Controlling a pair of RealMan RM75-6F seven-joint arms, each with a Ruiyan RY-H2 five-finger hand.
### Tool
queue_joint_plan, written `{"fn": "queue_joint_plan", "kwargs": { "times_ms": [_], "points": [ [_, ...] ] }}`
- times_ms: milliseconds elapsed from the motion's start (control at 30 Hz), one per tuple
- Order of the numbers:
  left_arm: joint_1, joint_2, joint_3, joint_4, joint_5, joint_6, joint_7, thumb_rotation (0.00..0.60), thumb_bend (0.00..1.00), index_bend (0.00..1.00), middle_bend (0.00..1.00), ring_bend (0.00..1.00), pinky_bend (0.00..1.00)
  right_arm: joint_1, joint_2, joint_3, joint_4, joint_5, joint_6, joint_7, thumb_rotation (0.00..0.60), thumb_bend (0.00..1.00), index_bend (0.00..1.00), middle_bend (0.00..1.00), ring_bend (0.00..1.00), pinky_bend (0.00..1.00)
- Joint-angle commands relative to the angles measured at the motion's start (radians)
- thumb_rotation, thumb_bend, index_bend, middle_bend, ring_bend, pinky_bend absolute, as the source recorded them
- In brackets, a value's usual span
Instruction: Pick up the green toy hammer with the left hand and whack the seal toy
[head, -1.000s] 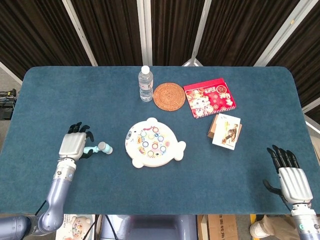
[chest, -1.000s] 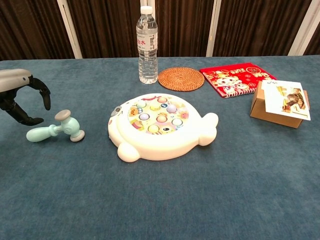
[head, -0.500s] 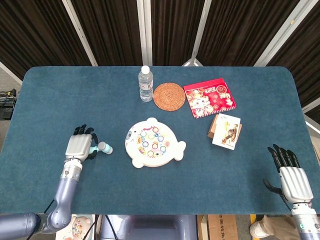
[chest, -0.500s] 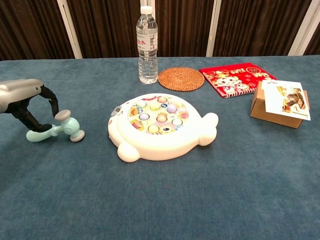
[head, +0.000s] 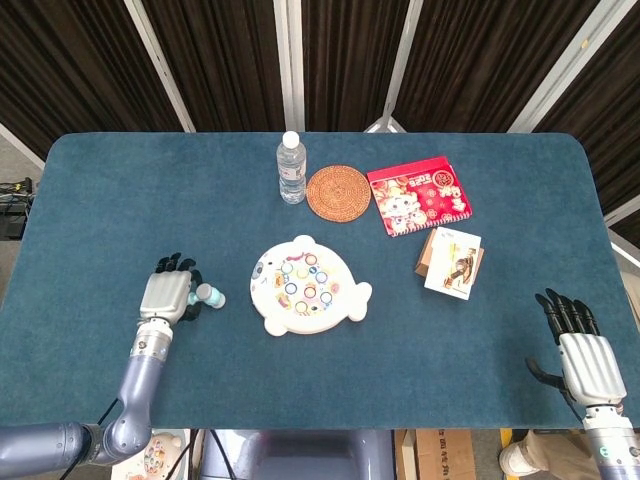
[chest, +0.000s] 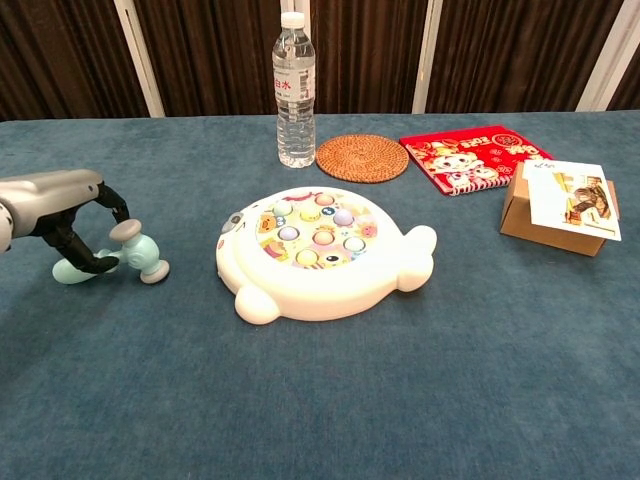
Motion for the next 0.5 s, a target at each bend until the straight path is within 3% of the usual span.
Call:
{"fn": "queue_joint_plan", "kwargs": {
  "times_ms": [33,500],
  "points": [
    [-0.005,-0.012,0.003,0.011,-0.005,0.001,-0.001,0.600,0.50,0.47,0.16,0.00,0.07,0.000,0.000,0.000,-0.001,0.000,0.000,0.001,0.600,0.27,0.00,0.00,0.00,0.00],
    [-0.018,-0.033,0.010,0.031,-0.016,-0.001,-0.014,0.600,0.54,0.48,0.16,0.00,0.07,0.001,0.001,0.001,-0.002,0.006,-0.004,0.003,0.600,0.27,0.00,0.00,0.00,0.00]
  ]
}}
